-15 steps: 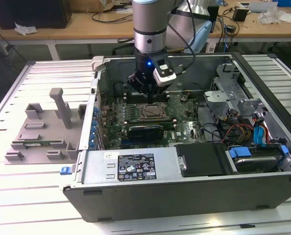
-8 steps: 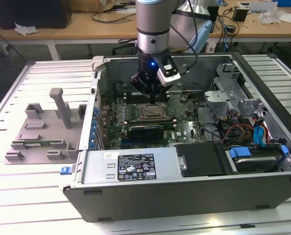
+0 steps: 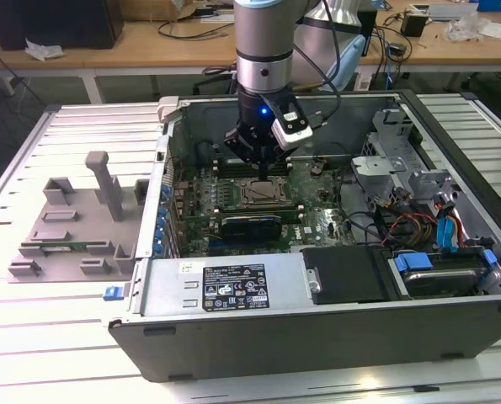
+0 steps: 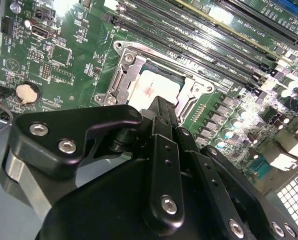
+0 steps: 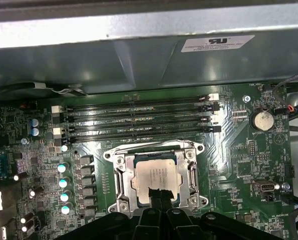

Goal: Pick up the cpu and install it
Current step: 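Install the second cpu locking lever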

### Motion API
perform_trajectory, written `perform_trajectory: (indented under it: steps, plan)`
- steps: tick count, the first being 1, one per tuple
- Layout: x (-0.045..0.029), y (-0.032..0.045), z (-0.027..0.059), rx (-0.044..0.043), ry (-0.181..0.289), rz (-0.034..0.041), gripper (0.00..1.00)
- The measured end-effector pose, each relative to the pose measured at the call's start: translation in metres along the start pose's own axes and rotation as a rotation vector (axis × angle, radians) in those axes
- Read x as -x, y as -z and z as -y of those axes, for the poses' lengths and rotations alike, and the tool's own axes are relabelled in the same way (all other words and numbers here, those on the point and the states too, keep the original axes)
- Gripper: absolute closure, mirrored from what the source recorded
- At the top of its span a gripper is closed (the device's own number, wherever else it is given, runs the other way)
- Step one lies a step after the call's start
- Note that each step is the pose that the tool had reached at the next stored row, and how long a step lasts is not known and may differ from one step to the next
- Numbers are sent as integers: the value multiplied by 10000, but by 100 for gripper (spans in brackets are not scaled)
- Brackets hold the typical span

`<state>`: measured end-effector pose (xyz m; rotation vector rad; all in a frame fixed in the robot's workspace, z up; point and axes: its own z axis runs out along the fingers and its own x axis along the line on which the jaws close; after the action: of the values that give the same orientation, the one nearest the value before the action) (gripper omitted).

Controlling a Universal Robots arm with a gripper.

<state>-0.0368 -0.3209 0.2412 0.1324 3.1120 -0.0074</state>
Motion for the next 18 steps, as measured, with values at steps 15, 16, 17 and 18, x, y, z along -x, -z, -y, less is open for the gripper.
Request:
perform_trajectory:
  steps: [15, 16, 17, 18]
  plan:
    - [2, 19, 15, 0, 12, 0, 89]
    - [2, 19, 21, 0, 12, 0, 89]
    - [3, 18, 27, 0, 11, 0, 89]
    - [3, 19, 33, 0, 12, 0, 89]
